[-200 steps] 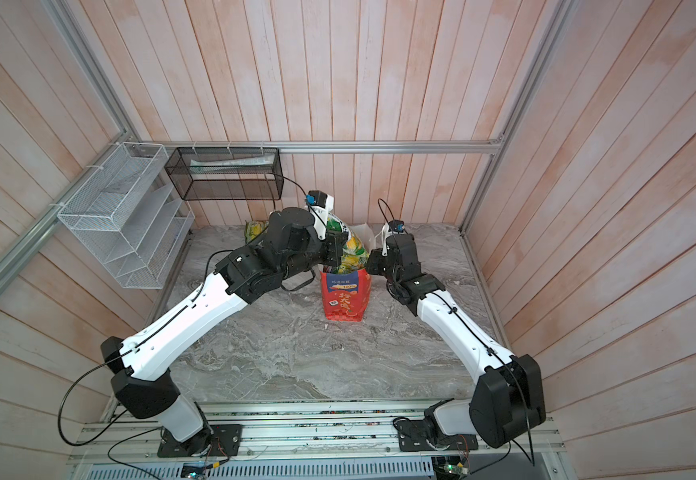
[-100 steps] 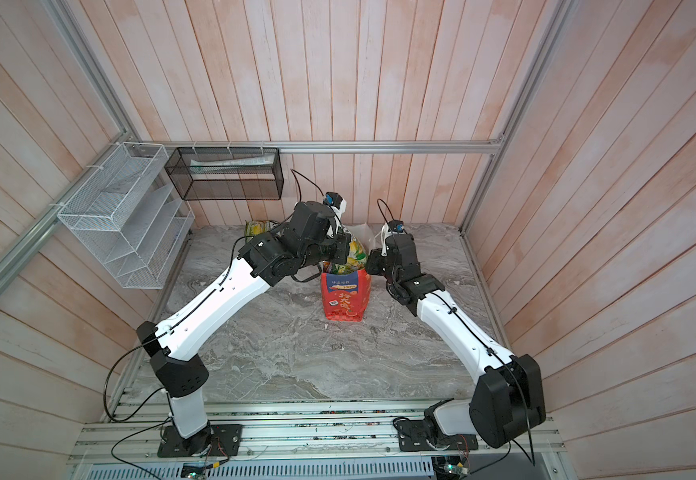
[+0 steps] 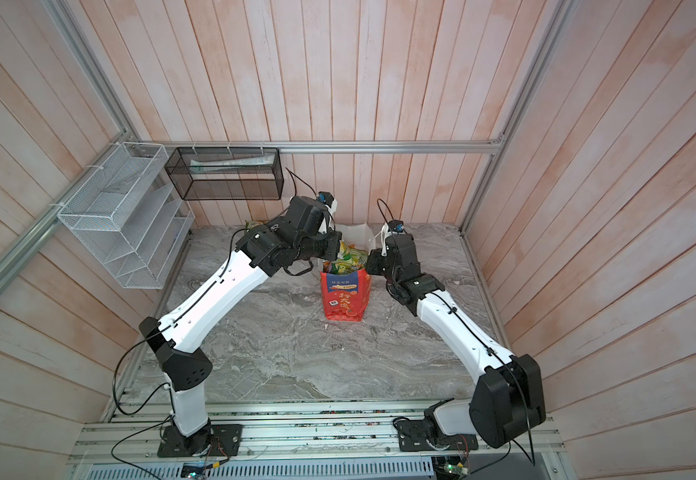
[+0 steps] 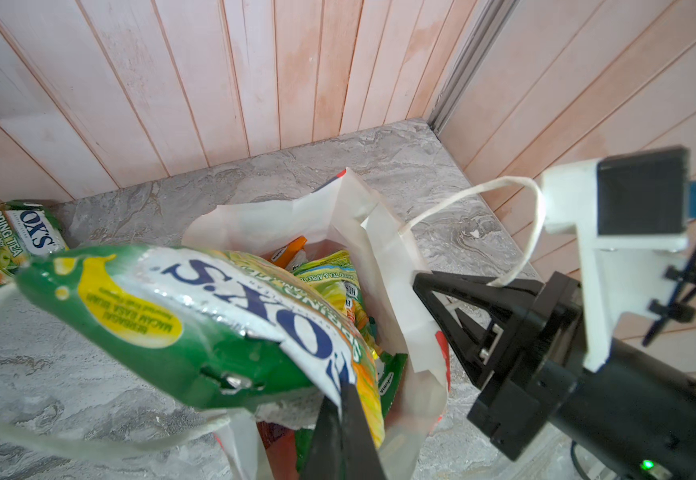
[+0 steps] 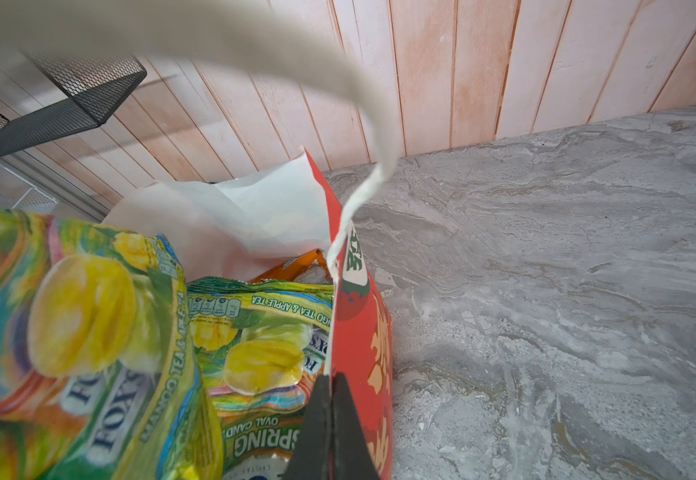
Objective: Place the snacks into the paper bag
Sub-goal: 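Lower the Fox's packet into the bag and open the left gripper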
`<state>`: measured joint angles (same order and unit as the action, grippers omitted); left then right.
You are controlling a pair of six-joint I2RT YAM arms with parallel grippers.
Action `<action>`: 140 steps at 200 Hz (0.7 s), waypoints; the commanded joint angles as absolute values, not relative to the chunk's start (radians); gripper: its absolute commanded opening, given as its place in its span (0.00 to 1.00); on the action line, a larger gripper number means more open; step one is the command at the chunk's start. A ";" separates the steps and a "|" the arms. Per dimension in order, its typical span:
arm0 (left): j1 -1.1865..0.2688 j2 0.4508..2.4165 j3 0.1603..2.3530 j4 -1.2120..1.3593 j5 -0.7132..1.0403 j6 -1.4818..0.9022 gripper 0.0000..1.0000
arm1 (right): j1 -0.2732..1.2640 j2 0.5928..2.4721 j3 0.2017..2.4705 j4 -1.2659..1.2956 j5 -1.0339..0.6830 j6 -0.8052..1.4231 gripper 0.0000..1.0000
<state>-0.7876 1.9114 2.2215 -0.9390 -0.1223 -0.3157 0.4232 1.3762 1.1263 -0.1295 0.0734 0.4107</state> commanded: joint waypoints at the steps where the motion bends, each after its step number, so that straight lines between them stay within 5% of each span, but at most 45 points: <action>1: -0.793 1.920 2.215 -0.909 -0.065 -0.268 0.00 | 0.433 1.385 1.114 -0.151 0.082 0.394 0.00; 140: -0.798 2.074 2.186 -0.911 0.028 -0.189 0.00 | 0.436 1.384 1.114 -0.151 0.087 0.391 0.00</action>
<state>-0.7948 2.0499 2.1990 -0.9348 0.0441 -0.2111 0.4271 1.3762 1.1263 -0.1287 0.0776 0.4099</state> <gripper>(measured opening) 0.049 0.041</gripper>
